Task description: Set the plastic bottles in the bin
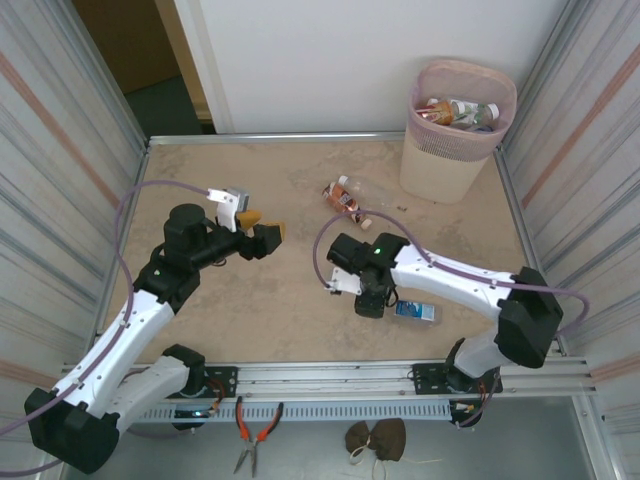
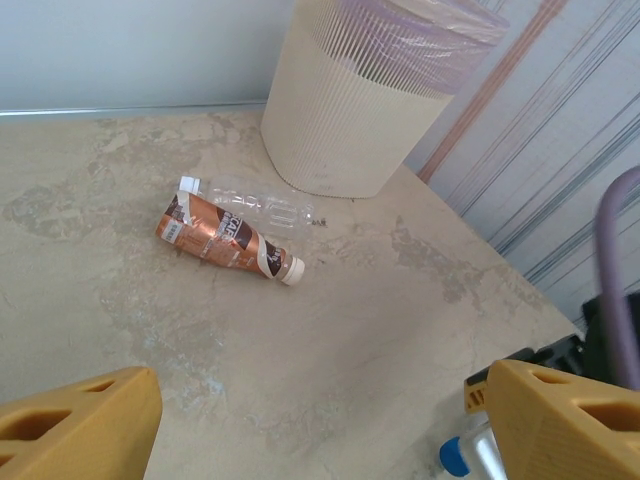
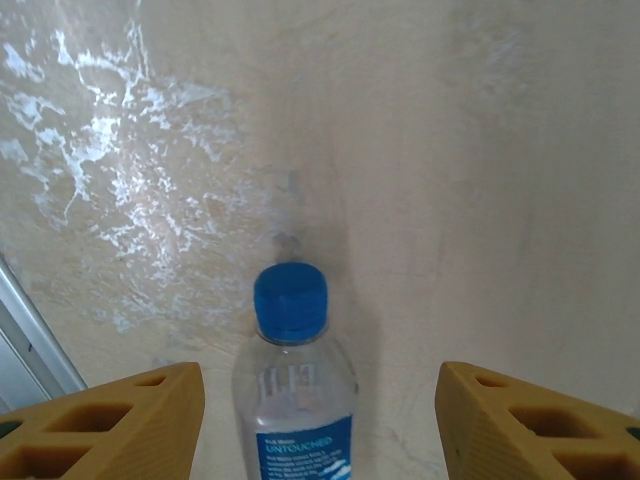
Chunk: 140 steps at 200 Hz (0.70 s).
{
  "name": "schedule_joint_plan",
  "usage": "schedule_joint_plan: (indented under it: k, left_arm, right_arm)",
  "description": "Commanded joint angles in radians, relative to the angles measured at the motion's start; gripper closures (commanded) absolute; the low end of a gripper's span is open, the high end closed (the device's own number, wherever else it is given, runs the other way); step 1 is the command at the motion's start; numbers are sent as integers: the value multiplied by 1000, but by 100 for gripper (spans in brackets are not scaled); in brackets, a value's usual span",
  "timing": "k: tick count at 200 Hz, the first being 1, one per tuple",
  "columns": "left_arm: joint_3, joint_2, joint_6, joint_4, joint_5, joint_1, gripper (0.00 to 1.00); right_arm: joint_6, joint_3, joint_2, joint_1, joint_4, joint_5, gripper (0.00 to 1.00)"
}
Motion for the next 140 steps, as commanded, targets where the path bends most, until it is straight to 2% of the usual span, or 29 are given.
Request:
schedule_joint_plan:
  k: [1, 104, 140]
  left_arm:
    - [30, -8, 16, -9, 24, 8, 16]
    - [38, -9, 9, -20, 25, 8, 16]
    - [45, -6, 11, -26, 25, 10, 16]
  right_arm:
    - [42, -7, 62, 24, -14, 43, 38]
    - [42, -56, 237, 41, 40, 86, 40]
    - [32, -70, 280, 25, 65, 88, 44]
